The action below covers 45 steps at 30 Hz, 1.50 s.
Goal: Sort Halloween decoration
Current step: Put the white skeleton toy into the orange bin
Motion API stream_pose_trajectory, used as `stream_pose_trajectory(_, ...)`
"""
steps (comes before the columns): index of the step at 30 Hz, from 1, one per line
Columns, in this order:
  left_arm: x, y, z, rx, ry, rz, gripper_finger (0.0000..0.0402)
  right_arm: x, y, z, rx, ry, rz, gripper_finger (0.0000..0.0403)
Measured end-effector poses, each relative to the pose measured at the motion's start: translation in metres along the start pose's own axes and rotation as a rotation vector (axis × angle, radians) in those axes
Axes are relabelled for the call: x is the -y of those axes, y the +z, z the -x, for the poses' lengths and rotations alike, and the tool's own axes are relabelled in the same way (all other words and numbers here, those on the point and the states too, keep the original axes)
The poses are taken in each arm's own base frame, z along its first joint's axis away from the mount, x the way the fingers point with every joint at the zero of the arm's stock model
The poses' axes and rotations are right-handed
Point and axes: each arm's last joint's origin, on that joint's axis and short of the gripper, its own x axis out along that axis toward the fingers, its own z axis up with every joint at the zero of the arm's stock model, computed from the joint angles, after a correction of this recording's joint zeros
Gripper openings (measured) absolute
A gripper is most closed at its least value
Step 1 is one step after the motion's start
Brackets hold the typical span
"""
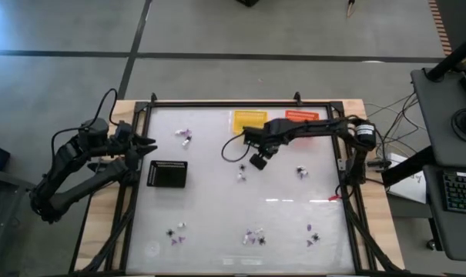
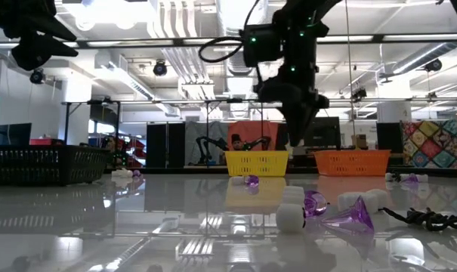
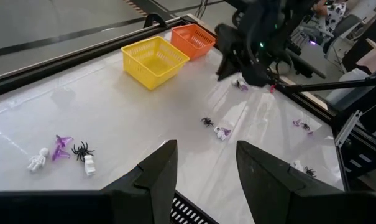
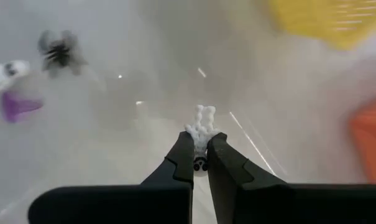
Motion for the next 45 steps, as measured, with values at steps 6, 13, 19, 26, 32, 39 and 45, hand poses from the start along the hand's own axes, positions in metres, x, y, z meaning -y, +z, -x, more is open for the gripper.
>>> stream_pose_trajectory(6,0.0,0.0,0.0,-0.002,0.001,0.001,0.0148,0.023,-0.009,0.023,0.044,0.016,-0.049,0.0013)
stream_pose_trajectory(13,0.0,-0.001,0.0,-0.006,0.002,0.0,0.0148,0.048,-0.032,0.059,0.115,0.042,-0.099,0.0013)
stream_pose_trajectory(19,0.0,-0.001,0.0,-0.006,0.002,0.0,0.0148,0.063,-0.05,0.091,0.215,0.086,-0.151,0.0013)
stream_pose_trajectory(26,0.0,-0.001,0.0,-0.005,0.004,0.002,0.0148,0.08,-0.072,0.114,0.306,0.016,-0.214,0.0013)
stream_pose_trajectory(32,0.0,-0.001,0.0,-0.005,0.005,0.003,0.0148,0.1,-0.074,0.107,0.313,-0.063,-0.293,0.0013)
stream_pose_trajectory(39,0.0,0.0,0.0,-0.004,0.005,0.011,0.0148,0.127,-0.067,0.079,0.292,-0.109,-0.349,0.0013)
stream_pose_trajectory(45,0.0,0.0,0.0,-0.004,0.005,0.018,0.0148,0.152,-0.071,0.053,0.259,-0.13,-0.435,0.0013)
